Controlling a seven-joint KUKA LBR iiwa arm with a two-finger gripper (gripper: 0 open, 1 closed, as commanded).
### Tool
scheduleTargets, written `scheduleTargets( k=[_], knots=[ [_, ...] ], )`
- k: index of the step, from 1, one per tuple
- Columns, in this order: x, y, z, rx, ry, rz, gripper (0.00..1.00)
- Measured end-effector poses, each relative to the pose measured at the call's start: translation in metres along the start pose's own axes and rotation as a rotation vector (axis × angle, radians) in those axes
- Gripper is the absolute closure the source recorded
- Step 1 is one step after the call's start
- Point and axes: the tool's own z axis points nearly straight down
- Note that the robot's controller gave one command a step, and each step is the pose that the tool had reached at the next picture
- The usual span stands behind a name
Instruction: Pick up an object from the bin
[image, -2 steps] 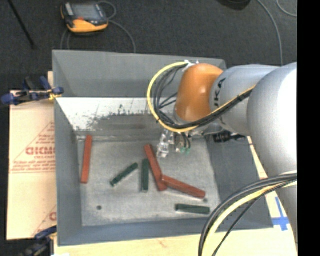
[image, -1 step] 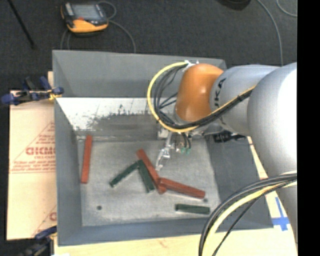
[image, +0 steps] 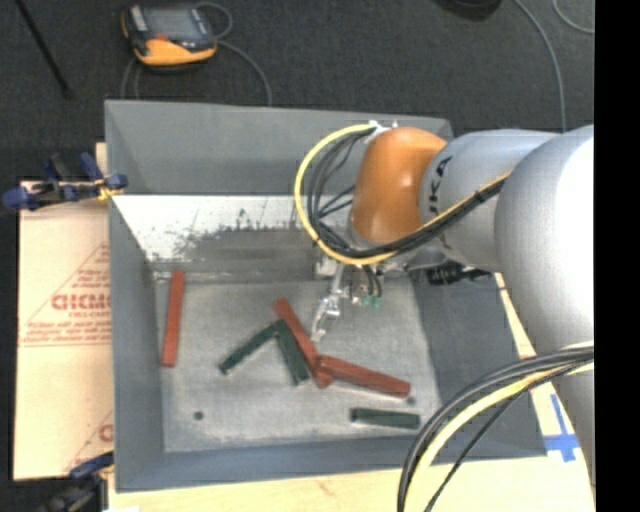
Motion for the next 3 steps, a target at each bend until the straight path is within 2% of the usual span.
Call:
scheduleTargets(
  k=[1,2,3],
  knots=[
    [0.017,0.018,-0.013,0.002,0.002,-0.041,0.0],
    [0.04,0.039,-0.01,-0.007,-0.01,-0.111,1.0],
    [0.04,0.038,-0.007,-0.005,-0.012,-0.111,0.0]
  ],
)
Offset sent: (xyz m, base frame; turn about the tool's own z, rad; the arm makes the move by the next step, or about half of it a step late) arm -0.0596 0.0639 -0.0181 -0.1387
